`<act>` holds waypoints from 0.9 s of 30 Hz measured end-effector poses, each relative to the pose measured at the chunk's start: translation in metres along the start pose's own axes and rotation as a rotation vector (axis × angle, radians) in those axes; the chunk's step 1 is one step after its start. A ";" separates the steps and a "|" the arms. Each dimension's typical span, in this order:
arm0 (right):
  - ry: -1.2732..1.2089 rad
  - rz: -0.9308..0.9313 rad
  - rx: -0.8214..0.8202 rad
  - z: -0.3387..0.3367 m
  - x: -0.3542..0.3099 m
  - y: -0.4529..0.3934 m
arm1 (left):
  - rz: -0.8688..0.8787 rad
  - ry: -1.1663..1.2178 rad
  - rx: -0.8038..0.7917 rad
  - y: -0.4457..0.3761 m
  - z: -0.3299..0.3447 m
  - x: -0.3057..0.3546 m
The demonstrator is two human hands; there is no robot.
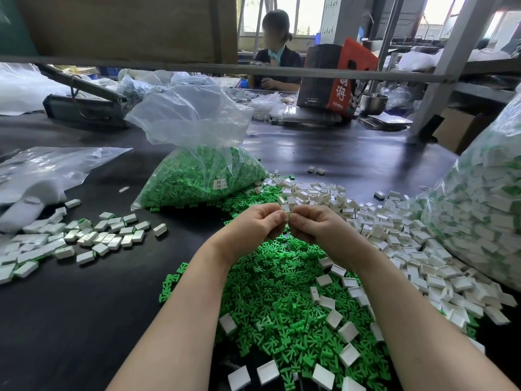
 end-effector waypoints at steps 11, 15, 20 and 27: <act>0.009 0.013 -0.039 0.001 0.003 0.000 | 0.003 -0.047 -0.037 -0.002 -0.001 -0.005; 0.036 0.011 -0.046 0.000 0.004 0.001 | -0.012 -0.064 -0.055 -0.002 -0.002 -0.007; 0.070 0.016 -0.052 0.000 0.005 0.001 | -0.025 -0.100 -0.064 0.001 -0.002 -0.007; 0.029 -0.016 0.005 0.000 -0.003 0.000 | 0.019 -0.113 -0.007 0.003 -0.006 0.003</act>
Point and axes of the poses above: each hand's wrist, its own y-axis away from the middle knuckle, its own z-axis out of the palm, x = y × z, the point moved 7 cm from there along -y, towards the middle knuckle, and after that the axes turned 1 degree about z, right-handed, at the moved point
